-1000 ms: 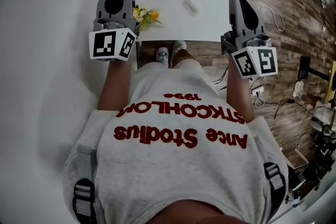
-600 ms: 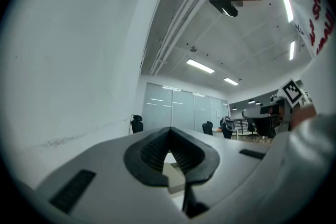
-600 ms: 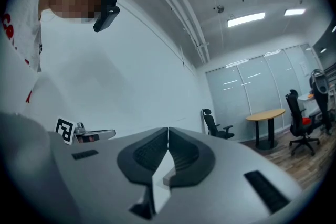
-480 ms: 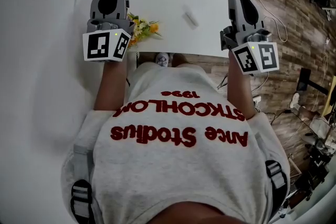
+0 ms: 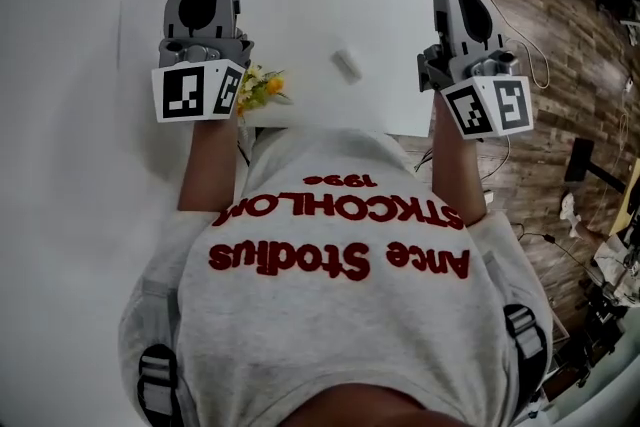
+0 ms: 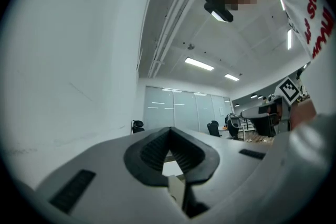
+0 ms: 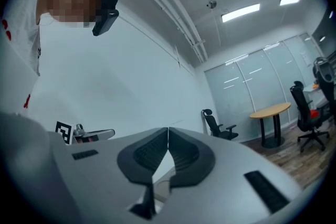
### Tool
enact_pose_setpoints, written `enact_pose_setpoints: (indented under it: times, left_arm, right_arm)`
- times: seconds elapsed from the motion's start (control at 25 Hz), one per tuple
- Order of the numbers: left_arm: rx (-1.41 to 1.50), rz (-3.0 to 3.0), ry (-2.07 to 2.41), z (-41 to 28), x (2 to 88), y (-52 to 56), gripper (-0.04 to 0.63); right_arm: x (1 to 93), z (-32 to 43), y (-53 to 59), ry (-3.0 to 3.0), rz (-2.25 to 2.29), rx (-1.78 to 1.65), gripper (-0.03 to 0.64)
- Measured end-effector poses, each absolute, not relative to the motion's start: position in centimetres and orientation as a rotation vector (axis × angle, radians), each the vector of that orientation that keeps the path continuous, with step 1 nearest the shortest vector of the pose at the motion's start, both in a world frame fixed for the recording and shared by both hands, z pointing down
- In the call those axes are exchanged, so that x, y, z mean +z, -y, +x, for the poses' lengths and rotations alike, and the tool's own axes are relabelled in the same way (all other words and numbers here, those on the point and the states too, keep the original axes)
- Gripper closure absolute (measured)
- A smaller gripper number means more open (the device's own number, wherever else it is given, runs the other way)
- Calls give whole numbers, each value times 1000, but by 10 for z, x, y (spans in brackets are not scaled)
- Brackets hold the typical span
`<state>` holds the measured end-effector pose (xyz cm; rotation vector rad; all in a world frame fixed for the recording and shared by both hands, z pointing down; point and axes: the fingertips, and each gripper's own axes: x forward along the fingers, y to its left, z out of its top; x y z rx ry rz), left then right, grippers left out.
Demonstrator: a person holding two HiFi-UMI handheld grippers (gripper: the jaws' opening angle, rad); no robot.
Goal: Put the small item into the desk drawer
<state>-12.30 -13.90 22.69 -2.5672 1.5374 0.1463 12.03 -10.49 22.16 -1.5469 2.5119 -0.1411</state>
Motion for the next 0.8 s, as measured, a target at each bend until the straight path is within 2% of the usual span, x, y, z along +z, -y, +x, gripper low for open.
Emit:
enact_pose_setpoints:
  times: [0.2,0.8]
  left_arm:
    - [133,-2541,-1558,-109,207,170,588]
    - [136,-2637,-1550,-107,232,196,588]
  right_arm:
    - [211,130,138,-2518,-1506,-197,611]
    - [233,110,154,-2548,-1547,-259,611]
